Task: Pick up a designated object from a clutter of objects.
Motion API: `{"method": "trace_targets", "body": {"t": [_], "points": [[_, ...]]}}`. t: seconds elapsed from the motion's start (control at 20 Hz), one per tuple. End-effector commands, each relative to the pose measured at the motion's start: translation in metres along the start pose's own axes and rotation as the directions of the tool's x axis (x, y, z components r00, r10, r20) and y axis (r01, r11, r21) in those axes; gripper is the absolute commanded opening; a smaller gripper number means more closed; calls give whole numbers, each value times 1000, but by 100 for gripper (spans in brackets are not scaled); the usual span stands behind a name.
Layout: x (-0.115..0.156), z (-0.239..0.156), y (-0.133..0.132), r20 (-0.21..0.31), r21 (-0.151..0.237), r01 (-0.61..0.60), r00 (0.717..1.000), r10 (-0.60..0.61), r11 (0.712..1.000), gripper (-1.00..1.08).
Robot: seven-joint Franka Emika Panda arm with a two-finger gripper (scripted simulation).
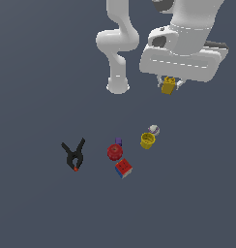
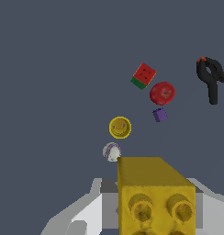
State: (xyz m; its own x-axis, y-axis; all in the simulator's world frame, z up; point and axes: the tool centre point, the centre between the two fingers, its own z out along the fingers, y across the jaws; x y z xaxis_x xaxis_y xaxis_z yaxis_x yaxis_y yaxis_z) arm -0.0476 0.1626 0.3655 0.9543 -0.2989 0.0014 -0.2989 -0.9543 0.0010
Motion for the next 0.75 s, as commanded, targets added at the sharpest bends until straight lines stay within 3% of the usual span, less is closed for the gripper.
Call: {"method": "trace_targets", "body": {"t": [0.0, 0.7], "points": [[-3, -16, -11, 1, 0, -1, 1000, 1, 1000, -100], [-6, -51, -37, 1, 1, -1, 1000, 1, 1000, -100]]}}
